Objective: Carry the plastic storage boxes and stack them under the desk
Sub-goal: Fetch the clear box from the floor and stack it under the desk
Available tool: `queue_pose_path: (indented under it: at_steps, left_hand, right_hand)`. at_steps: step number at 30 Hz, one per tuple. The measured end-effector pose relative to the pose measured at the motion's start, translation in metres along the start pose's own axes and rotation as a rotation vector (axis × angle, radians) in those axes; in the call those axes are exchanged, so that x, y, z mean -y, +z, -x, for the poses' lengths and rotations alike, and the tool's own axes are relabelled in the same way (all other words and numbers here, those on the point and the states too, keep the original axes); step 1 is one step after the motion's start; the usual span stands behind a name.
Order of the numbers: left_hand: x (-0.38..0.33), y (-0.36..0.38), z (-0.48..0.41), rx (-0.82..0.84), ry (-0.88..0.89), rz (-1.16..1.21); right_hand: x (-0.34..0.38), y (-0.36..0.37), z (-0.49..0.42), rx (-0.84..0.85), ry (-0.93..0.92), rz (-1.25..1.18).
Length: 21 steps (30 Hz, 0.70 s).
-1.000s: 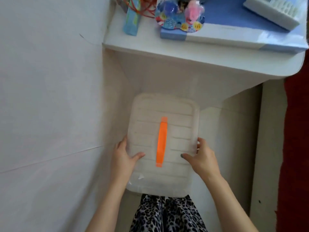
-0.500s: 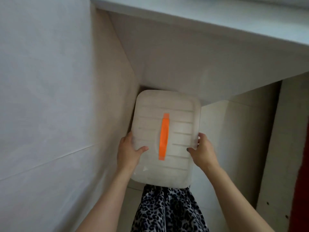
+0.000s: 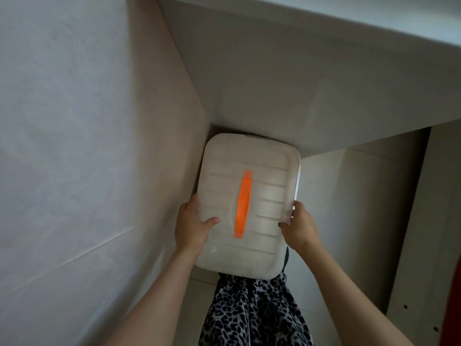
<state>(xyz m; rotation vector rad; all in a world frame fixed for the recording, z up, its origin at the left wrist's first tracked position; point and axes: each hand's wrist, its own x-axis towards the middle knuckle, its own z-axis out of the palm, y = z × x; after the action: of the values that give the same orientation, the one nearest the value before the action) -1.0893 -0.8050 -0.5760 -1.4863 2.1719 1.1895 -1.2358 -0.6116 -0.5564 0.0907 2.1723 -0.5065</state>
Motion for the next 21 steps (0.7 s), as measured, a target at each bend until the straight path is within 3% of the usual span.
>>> queue_pose_path:
  at_steps: [21]
  left_hand:
    - [-0.013,-0.010,-0.033,-0.060,0.043,-0.064]
  right_hand:
    - [0.038,-0.003,-0.022,-0.022,-0.034,0.088]
